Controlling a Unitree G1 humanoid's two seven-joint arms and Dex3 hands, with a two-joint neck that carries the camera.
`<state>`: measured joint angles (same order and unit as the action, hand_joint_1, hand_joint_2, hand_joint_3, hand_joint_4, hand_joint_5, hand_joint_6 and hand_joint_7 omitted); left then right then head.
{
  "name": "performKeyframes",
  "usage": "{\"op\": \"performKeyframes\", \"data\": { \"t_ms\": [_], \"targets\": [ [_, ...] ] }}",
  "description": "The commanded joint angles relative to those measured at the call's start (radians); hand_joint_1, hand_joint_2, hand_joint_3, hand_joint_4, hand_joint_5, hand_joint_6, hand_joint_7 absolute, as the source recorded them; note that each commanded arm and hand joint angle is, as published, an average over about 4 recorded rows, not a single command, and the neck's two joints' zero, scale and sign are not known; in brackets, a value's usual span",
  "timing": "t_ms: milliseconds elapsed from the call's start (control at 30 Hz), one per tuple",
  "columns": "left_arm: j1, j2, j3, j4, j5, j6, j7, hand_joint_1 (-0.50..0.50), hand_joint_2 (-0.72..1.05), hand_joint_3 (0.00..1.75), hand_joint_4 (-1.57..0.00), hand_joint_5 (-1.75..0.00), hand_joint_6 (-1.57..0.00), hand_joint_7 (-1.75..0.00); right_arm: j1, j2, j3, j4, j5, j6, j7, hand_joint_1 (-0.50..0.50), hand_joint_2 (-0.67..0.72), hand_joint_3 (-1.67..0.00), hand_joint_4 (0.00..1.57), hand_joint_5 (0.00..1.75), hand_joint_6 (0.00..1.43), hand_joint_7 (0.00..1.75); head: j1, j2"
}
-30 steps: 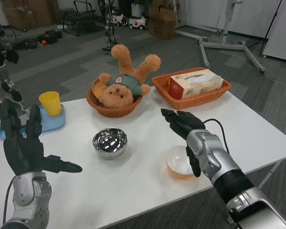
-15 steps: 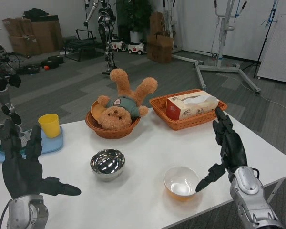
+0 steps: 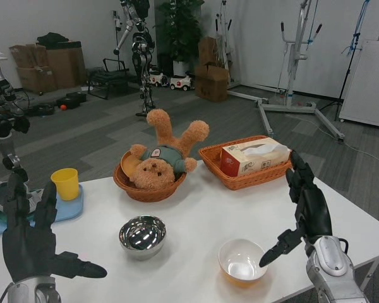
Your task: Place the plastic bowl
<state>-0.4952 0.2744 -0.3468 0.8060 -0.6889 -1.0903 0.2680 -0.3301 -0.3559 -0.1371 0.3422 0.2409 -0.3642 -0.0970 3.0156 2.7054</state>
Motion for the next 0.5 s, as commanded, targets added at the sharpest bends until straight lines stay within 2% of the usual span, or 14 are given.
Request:
{"op": "performKeyframes", "data": {
  "t_ms": [33, 500],
  "targets": [
    [-0.005, 0.007, 0.002, 0.0, 0.003, 0.001, -0.004, -0.37, -0.72, 0.0, -0.45, -0.1, 0.0, 0.0, -0.007, 0.008, 0.003, -0.02, 0.011, -0.03, -0.013, -0.46, 0.66, 0.0, 0.0, 0.0, 0.0, 0.0, -0.005, 0.005],
    [-0.006, 0.009, 0.002, -0.005, 0.003, 0.001, -0.004, -0.37, -0.72, 0.0, -0.45, -0.1, 0.0, 0.0, -0.007, 0.005, 0.052, -0.031, 0.06, -0.066, -0.016, -0.46, 0.66, 0.0, 0.0, 0.0, 0.0, 0.0, -0.018, 0.019]
  ]
}}
